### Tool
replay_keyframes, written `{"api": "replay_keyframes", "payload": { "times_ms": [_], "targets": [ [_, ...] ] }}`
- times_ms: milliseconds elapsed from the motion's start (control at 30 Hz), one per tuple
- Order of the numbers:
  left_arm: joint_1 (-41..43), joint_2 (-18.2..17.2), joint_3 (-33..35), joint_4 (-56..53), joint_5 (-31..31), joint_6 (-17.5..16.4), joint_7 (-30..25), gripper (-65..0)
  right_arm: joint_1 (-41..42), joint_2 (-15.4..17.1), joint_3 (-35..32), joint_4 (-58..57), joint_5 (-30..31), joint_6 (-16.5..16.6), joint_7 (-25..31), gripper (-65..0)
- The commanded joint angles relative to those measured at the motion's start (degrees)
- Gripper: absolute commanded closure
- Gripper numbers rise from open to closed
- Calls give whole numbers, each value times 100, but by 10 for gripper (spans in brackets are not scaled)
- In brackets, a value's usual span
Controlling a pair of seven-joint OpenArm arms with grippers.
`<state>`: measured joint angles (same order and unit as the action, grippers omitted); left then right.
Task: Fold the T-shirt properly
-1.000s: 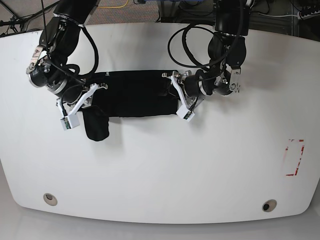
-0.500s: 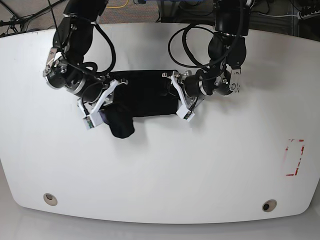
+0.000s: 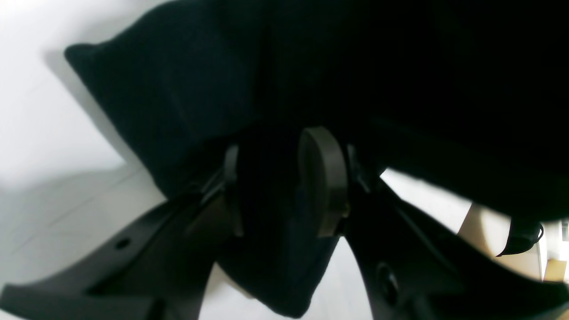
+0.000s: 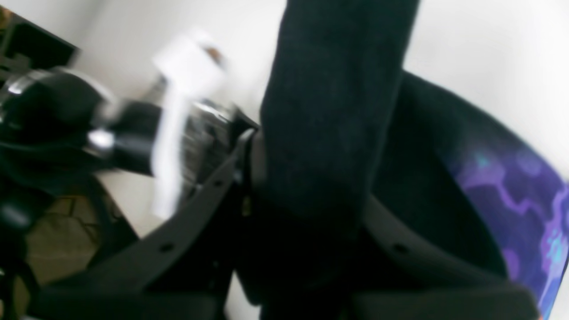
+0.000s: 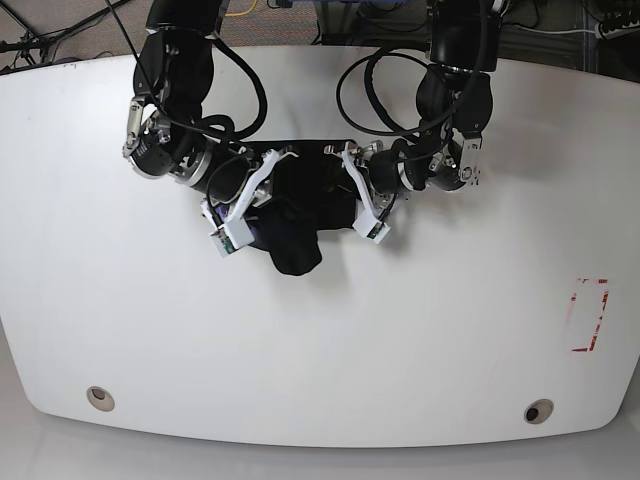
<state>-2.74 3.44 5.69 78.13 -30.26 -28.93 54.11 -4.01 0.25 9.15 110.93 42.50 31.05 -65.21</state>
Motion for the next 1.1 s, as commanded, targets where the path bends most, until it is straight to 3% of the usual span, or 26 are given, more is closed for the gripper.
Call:
{"api": "replay_keyframes", "payload": {
  "times_ms": [0,433,833,933,1067],
  "targets": [
    [-11,-15,6,7,235,75,220,-203,-8,32,-49,93,176,20,310,0],
    [-11,-23,6,7,235,75,229,-203,-52,14,-93,93,-211,20,495,-141],
    [-11,-15,6,7,217,49,220,-204,-78,14,-567,225,-202,20,503,-417],
    [-11,3,-2,33,209,40,220,-204,-87,14,-559,339,-202,20,512,-466],
    [-11,3,-11,42,200,31,220,-206,-87,14,-436,375,-193,20,512,-485]
  ]
}}
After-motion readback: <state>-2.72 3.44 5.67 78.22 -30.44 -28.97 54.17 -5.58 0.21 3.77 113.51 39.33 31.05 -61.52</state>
